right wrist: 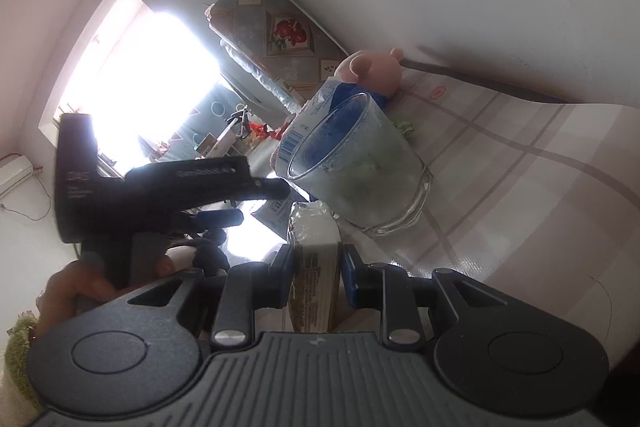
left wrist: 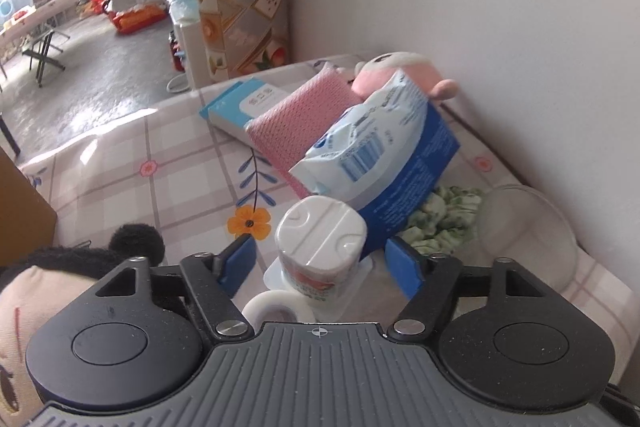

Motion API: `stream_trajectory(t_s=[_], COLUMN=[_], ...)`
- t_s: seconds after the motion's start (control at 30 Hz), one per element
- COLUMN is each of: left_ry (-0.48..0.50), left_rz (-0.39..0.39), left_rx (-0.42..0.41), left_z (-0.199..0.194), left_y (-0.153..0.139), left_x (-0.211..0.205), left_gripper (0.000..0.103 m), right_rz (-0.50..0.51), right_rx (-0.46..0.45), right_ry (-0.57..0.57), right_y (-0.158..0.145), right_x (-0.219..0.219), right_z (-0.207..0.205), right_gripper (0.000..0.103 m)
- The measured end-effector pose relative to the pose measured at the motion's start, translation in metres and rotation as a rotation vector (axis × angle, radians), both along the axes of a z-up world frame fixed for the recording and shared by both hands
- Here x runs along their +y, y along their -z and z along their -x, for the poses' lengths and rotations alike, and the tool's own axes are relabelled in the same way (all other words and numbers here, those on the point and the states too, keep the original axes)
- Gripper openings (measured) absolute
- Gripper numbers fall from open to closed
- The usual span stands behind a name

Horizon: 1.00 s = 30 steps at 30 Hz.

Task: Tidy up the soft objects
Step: 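Grasp the white cream jar with the left gripper while the right gripper grasps the gold soap box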

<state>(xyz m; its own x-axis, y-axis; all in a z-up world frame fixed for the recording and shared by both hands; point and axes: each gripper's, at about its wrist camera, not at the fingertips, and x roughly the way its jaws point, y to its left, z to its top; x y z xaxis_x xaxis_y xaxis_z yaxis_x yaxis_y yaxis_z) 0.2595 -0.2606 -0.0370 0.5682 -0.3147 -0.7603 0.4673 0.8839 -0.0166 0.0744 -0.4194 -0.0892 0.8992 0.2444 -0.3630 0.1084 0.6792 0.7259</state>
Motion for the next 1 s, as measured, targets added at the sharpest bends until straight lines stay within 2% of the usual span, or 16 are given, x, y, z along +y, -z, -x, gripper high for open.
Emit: stream_trajectory(t_s=[0.2, 0.53, 0.77, 1.0], left_ry=[-0.027, -0.055, -0.093, -0.104], left_rz=[0.039, 0.082, 0.138, 0.186], left_rx=[0.009, -0.008, -0.071, -0.088], left_z=[-0.009, -0.012, -0.006, 0.002], left_y=[0.008, 0.008, -0.006, -0.021], left_x=[0.005, 0.012, 0.026, 0.035], left_gripper=[0.051, 0.049, 0.049, 0.049], right_rz=[-0.011, 0.004, 0.012, 0.032], right_rx=[-0.007, -0.026, -0.035, -0.043], right_ry=[-0.003, -0.001, 0.001, 0.003], right_y=[0.005, 0.006, 0.005, 0.001], right_x=[-0.002, -0.001, 0.000, 0.003], right_z=[-0.003, -0.002, -0.002, -0.001], right_gripper=[0.027, 0.027, 0.027, 0.027])
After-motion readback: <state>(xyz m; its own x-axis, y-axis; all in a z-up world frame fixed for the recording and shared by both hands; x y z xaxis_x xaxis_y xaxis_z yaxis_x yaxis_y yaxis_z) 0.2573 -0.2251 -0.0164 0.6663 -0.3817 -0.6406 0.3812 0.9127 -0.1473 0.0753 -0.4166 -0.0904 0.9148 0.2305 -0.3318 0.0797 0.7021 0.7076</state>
